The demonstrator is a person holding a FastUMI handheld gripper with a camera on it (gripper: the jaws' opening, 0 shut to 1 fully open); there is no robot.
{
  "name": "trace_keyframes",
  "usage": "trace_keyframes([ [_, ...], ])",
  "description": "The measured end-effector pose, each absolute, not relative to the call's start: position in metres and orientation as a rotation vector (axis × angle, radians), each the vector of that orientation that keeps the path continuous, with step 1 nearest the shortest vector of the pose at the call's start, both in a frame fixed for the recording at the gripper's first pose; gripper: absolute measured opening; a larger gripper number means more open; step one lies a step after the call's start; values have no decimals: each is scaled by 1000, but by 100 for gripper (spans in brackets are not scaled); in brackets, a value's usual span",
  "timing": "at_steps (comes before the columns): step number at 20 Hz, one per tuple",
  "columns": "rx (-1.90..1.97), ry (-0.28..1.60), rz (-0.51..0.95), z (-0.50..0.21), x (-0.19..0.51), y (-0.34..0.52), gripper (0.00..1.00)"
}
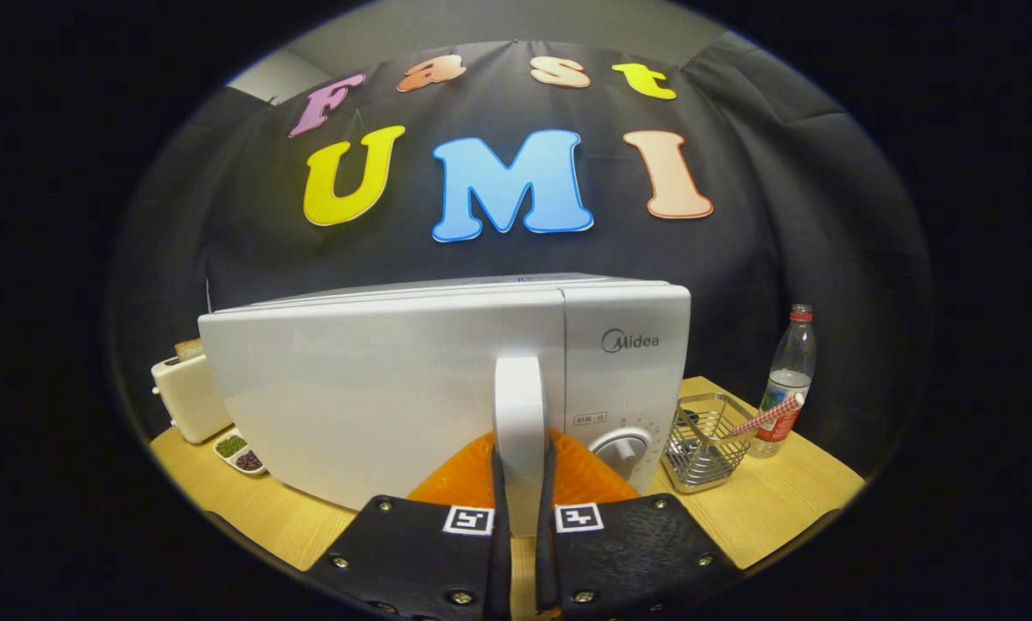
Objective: Open the microwave, put the food inside, and close the microwave door.
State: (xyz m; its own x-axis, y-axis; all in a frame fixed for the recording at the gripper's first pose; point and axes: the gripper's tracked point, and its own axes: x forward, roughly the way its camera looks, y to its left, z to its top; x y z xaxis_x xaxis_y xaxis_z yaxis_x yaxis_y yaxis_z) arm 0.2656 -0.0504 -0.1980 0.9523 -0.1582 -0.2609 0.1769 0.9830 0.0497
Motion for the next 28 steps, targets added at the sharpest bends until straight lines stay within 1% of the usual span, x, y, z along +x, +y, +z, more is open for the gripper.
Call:
trace_keyframes([
  [5, 52, 264, -156, -194, 221, -32, 11],
  [11, 91, 277, -3, -189, 152, 12, 11],
  [15, 82, 245, 108, -182, 101, 66, 11],
  [19, 47, 190, 186, -178, 64, 127, 11],
  [23, 57, 186, 199, -177, 46, 174, 10],
  [28, 56, 164, 123, -173, 36, 223, 10],
])
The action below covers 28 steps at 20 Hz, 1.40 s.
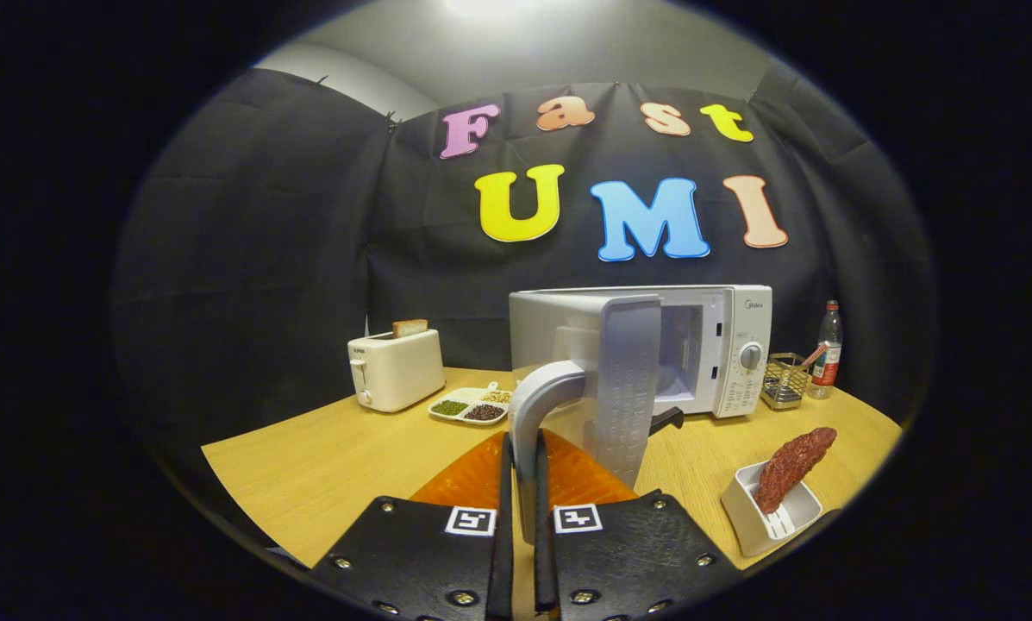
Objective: Open the microwave, put the food inside, and close the microwave door.
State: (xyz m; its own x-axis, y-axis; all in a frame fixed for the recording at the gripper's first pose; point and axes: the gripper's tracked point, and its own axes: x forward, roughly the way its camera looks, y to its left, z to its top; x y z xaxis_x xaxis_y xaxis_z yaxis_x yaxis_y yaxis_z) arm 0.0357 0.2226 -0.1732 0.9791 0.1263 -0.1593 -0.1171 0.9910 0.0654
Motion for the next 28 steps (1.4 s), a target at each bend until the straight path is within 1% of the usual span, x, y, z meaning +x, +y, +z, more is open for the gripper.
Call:
trace_keyframes([
  [7, -10, 71, -12, -172, 34, 282, 10],
  [9, -1, 78, -37, -174, 35, 295, 10],
  [11, 18, 91, -32, -174, 31, 309, 10],
  [13, 15, 95, 36, -173, 21, 327, 10],
  [14, 26, 106, 101, -172, 14, 339, 13],
  [15, 48, 120, 194, -173, 4, 356, 18],
  [16, 62, 130, 259, -170, -6, 364, 37],
  [17, 69, 133, 303, -164, -14, 364, 40],
  [18, 65, 136, 343, -158, -21, 360, 53],
  [19, 53, 142, 372, -158, -27, 353, 62],
  [20, 34, 141, 375, -155, -29, 340, 75],
  [21, 13, 138, 364, -154, -29, 324, 78],
  [28, -27, 154, 311, -159, -21, 196, 78],
])
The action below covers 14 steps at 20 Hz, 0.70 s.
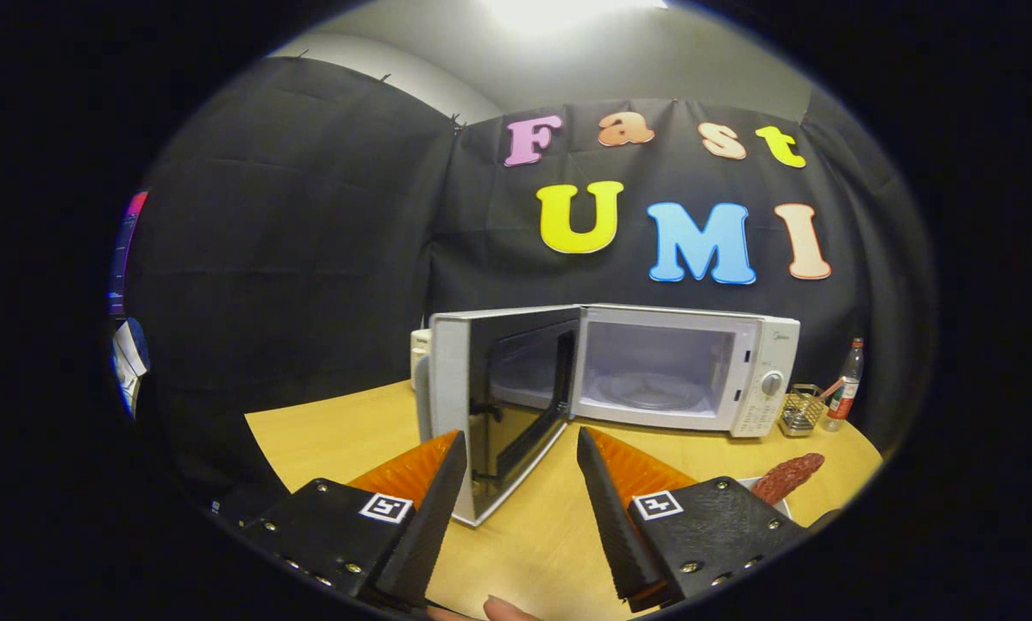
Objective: Open the microwave, put the food inside, and close the microwave door.
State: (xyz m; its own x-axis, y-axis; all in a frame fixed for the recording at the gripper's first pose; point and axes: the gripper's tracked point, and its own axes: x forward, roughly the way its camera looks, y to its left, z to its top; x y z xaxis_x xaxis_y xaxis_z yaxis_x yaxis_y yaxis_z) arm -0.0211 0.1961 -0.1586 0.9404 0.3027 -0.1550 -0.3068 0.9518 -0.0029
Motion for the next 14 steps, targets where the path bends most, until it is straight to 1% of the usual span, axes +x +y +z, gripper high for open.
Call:
trace_keyframes([
  [4, 38, 179, 210, -162, -3, 107, 78],
  [8, 117, 255, 98, -192, 18, 15, 78],
  [14, 89, 281, -104, -227, 37, -82, 78],
])
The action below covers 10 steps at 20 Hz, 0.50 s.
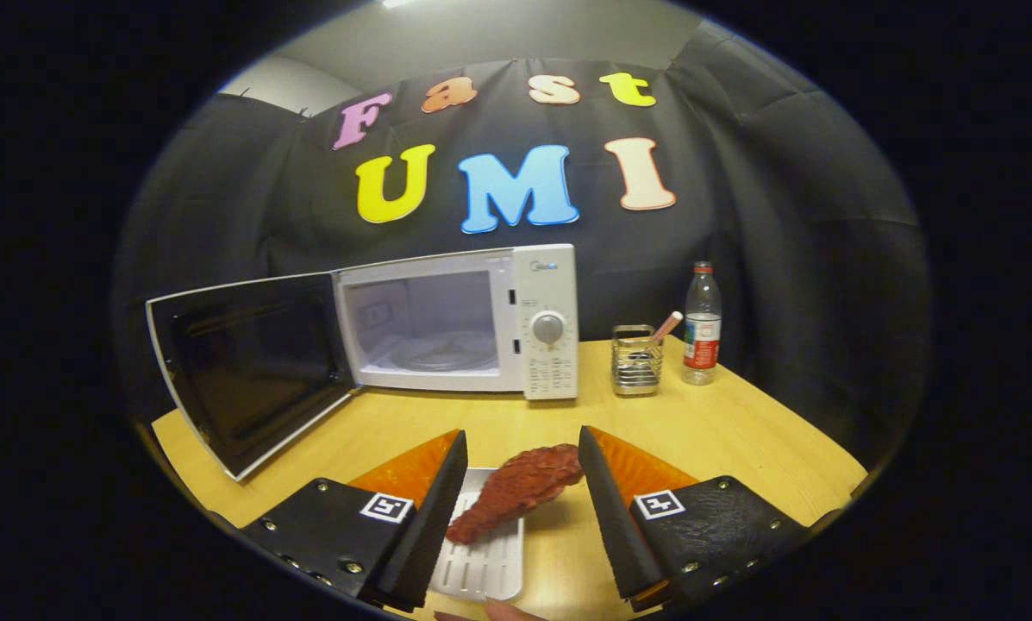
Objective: Open the microwave, put the food inside, and close the microwave door.
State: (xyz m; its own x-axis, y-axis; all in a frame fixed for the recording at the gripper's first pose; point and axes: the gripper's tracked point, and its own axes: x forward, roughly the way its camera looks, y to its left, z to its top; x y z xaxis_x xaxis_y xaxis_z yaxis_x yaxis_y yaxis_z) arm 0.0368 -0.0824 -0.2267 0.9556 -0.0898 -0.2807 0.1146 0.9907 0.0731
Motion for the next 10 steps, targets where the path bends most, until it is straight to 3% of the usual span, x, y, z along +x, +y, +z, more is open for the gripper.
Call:
trace_keyframes([
  [10, 379, 402, 46, -272, 60, -57, 80],
])
